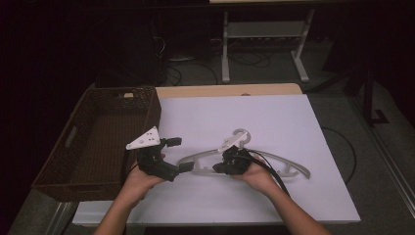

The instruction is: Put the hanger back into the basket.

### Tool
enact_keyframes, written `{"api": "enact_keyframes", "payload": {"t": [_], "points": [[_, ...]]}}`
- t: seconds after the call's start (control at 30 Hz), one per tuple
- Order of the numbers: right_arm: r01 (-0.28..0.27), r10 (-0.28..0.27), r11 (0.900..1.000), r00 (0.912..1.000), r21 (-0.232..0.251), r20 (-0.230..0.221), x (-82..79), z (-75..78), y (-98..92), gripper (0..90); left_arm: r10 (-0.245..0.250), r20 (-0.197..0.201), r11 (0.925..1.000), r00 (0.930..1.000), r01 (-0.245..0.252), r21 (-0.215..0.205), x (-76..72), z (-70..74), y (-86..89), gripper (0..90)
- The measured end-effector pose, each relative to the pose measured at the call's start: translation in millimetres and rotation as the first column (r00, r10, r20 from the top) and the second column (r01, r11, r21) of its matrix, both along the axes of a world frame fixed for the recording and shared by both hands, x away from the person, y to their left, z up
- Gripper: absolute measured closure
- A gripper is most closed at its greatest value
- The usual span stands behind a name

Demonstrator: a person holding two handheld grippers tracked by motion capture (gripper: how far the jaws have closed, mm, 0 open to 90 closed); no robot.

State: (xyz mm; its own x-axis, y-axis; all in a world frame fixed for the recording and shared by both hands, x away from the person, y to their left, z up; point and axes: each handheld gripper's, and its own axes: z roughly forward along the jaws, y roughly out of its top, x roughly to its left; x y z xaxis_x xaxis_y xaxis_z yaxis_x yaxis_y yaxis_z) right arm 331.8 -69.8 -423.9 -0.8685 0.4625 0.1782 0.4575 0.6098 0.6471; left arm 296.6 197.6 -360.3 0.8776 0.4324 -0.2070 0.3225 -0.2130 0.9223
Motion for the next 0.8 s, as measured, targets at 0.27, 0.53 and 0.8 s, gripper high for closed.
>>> {"api": "enact_keyframes", "payload": {"t": [0.27,0.53,0.8], "points": [[-0.040,0.040,0.997,0.9992,-0.066,-0.003,13.0,-13.0,12.0,89.5,-0.001,0.000,1.0000,1.0000,0.001,-0.003,-0.1,0.1,1.7,0.0],[-0.146,0.145,0.988,0.9891,-0.059,-0.026,-20.5,-10.6,12.4,89.5,-0.002,0.001,1.0000,1.0000,0.002,-0.003,-0.5,0.1,0.8,0.0],[-0.078,0.078,0.997,0.9967,-0.018,0.021,-35.6,1.6,-11.2,89.5,-0.008,-0.009,1.0000,0.9999,0.008,-0.001,0.4,-3.2,-1.0,0.0]]}}
